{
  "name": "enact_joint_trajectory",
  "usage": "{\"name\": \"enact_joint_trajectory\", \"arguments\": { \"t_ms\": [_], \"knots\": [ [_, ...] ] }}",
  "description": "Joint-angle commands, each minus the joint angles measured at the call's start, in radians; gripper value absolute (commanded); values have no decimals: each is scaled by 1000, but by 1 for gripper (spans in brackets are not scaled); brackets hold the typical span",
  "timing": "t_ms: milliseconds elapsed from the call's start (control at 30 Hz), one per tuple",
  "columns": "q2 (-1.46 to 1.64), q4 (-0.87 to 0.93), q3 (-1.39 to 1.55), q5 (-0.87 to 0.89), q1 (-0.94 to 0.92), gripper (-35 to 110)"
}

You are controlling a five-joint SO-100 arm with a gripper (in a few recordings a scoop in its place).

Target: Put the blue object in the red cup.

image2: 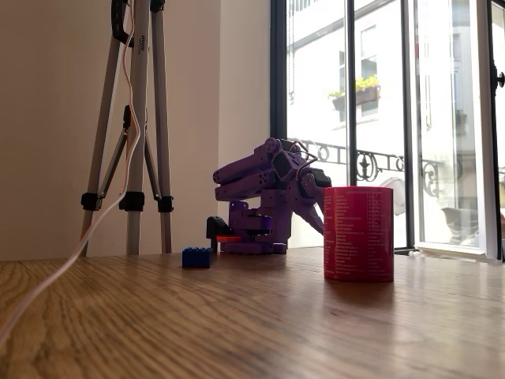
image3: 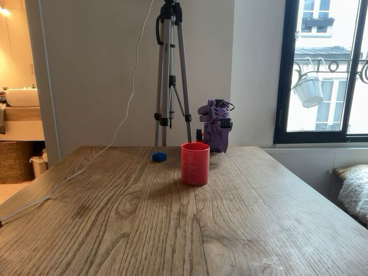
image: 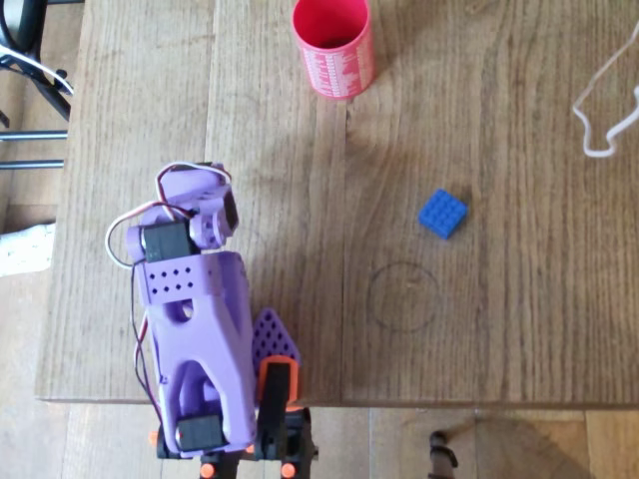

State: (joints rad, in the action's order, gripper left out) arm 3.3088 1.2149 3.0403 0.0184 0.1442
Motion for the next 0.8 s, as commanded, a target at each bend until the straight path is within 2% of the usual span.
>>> {"name": "enact_joint_trajectory", "arguments": {
  "t_ms": [0, 767],
  "knots": [
    [-6, -5, -14, -14, 5, 1],
    [-6, -5, -15, -41, -25, 1]
  ]
}}
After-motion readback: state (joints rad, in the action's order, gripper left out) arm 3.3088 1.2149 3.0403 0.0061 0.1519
